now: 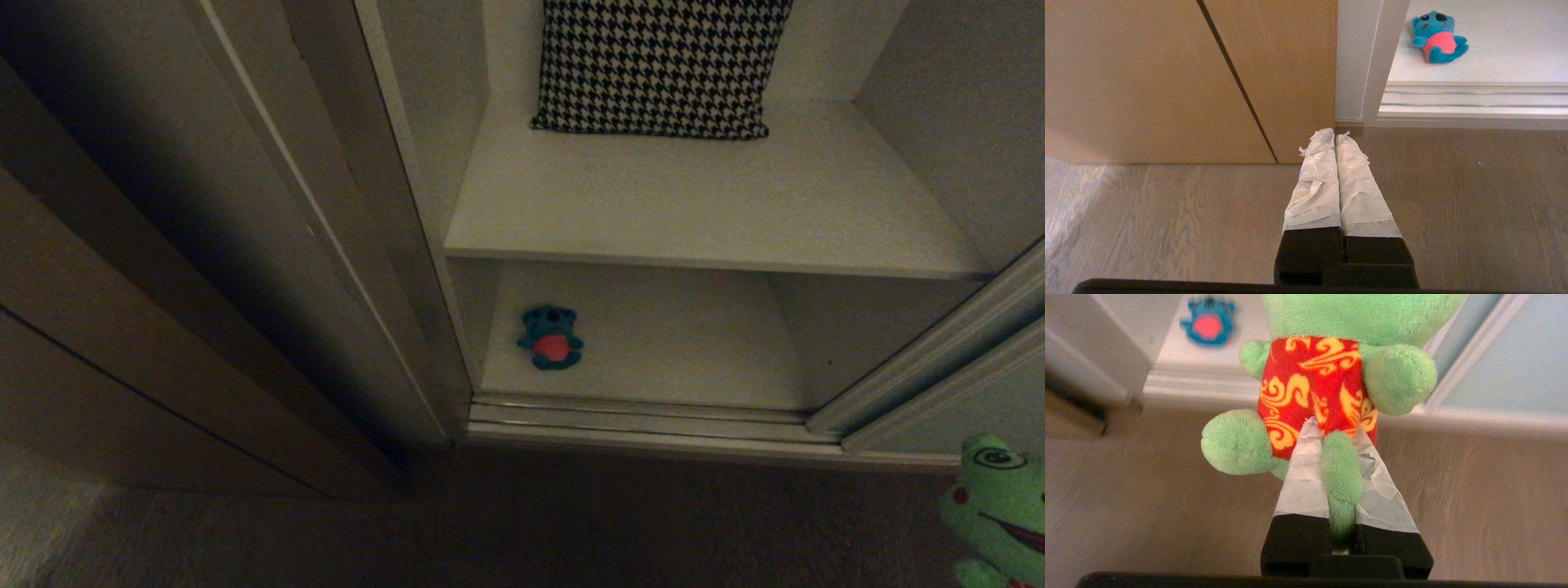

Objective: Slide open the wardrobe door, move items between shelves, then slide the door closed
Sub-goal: Place the green doll on the lower shelf

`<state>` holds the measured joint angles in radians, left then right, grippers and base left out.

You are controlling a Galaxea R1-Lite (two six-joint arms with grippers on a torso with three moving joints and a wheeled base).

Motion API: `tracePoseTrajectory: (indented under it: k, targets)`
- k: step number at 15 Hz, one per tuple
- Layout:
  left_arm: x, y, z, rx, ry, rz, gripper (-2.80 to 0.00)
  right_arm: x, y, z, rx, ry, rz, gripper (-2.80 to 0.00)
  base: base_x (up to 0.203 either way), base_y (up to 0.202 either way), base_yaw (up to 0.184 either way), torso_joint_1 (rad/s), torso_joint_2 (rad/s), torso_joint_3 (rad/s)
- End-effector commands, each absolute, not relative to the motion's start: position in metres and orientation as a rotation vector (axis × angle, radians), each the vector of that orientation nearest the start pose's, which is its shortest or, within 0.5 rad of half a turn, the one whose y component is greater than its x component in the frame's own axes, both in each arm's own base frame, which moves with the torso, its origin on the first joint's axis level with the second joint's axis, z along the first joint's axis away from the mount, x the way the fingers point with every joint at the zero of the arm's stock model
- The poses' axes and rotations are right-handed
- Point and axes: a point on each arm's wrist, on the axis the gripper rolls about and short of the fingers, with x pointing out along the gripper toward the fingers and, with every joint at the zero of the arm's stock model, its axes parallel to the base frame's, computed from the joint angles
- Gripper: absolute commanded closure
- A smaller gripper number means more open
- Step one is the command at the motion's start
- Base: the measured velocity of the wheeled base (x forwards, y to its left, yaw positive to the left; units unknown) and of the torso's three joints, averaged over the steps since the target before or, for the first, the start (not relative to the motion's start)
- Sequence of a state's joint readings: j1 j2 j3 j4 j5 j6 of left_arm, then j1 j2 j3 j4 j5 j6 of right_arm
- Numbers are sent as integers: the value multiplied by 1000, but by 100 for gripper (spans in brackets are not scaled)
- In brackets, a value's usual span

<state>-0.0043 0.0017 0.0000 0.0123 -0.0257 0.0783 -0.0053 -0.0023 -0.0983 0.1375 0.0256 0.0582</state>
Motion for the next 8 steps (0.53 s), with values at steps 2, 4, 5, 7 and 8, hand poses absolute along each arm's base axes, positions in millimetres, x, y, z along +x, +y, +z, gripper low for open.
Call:
tracePoseTrajectory:
  k: [2, 4, 5, 7, 8]
  targets:
    - [-23, 0, 74, 80, 14, -31, 0, -24, 1, 80, 33, -15, 17, 0, 0, 0, 0, 0, 0, 0]
    - [-23, 0, 74, 78, 14, -31, 0, -25, 0, 79, 91, 21, -7, 0, 0, 0, 0, 0, 0, 0]
    - [-23, 0, 74, 78, 14, -31, 0, -25, 0, 79, 107, 21, -8, 0, 0, 0, 0, 0, 0, 0]
    - [-23, -1, 74, 78, 14, -30, 0, -25, 0, 79, 145, 22, -10, 0, 0, 0, 0, 0, 0, 0]
    - [-23, 0, 74, 79, 14, -31, 0, -25, 0, 79, 146, 19, -12, 0, 0, 0, 0, 0, 0, 0]
